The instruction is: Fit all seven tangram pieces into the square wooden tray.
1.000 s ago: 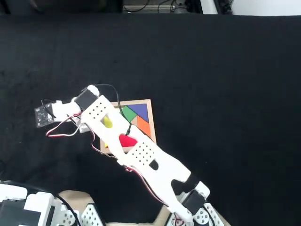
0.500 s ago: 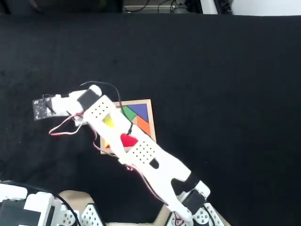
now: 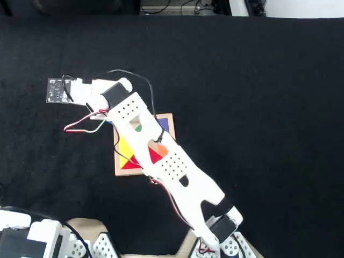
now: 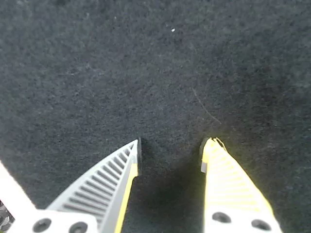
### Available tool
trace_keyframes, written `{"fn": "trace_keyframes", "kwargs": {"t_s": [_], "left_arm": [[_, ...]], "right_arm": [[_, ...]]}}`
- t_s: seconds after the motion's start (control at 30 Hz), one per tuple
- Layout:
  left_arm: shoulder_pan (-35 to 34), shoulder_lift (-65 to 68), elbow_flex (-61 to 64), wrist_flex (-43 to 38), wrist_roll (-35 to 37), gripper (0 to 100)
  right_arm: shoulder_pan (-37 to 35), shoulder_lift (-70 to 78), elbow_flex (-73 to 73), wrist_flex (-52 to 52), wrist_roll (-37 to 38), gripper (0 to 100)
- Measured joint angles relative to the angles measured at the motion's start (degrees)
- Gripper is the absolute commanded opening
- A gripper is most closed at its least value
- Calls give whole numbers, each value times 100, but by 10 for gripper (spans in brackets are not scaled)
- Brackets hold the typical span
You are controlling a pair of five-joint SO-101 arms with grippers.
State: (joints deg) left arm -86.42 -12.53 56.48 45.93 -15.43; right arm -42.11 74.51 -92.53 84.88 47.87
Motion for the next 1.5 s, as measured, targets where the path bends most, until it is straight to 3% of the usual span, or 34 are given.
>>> {"fn": "trace_keyframes", "kwargs": {"t_s": [0.33,1.03,1.27,1.5], "left_arm": [[0,0,0,0,0,213],[0,0,0,0,0,213],[18,0,0,0,0,213],[79,0,35,-26,0,213]], "right_arm": [[-18,360,0,747,809,209],[-79,721,0,466,1134,204],[-26,703,-9,1152,1697,150],[-26,703,-9,1222,1829,176]]}}
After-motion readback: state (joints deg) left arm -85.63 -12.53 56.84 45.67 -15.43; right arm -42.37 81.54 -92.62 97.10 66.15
